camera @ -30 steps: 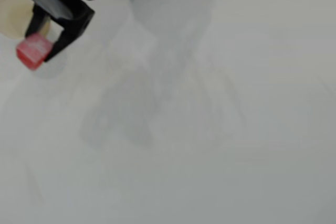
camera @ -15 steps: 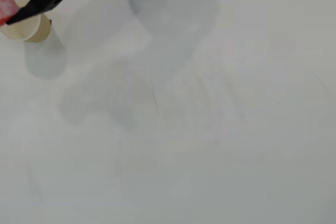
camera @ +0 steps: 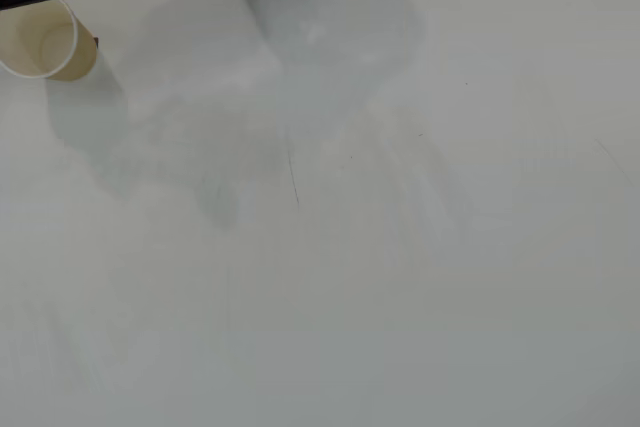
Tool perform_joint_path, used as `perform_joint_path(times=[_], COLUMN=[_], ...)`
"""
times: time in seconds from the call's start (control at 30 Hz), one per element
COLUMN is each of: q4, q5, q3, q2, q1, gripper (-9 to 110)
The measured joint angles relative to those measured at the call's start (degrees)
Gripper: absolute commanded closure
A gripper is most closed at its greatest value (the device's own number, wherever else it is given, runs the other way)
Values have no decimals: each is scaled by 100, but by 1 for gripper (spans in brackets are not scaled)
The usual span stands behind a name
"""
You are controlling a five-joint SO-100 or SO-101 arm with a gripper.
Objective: Pick up the cube and drop it in the cup.
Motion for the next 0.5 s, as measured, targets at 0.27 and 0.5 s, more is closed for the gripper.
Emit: perform_joint_path(times=[0.27,0.5], q4=[0,0], q5=[0,0], q3=[0,0], q2=[0,0], q1=[9,114], gripper=[102,102])
